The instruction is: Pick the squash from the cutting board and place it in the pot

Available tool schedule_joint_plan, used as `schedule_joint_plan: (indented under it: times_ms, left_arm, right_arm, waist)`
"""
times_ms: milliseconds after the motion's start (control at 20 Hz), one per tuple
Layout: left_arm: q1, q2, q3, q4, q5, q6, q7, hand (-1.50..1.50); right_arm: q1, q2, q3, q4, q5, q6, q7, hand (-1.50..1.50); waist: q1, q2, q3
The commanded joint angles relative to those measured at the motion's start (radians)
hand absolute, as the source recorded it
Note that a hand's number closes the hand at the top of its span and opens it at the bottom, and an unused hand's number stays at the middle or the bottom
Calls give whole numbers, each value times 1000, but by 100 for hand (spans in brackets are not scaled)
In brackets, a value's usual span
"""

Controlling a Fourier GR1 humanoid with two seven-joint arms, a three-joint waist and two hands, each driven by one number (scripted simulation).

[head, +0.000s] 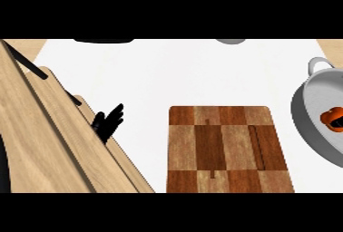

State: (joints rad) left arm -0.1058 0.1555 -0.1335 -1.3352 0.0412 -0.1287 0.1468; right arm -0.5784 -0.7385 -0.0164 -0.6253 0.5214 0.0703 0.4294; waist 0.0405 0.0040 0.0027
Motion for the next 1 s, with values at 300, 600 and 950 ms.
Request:
schedule_joint_plan:
  times_ms: [300,600,950]
  left_arm:
    - [15,8,18,-11,-5,13,-23,0]
    - [52,2,16,-29,-10,18,-36,0]
    - [46,-13,10,-54,-26,32,-14,0]
  right_arm:
    - [-75,95,-301,-54,-208,-429,-262,-150]
    - [-64,-4,-467,-40,-296,-535,-332,-150]
    - [141,-17,-654,-152,-506,-430,-541,-150]
  waist:
    - [-31,-1,2]
    - [-35,-3,-1]
    - [-54,-8,-2]
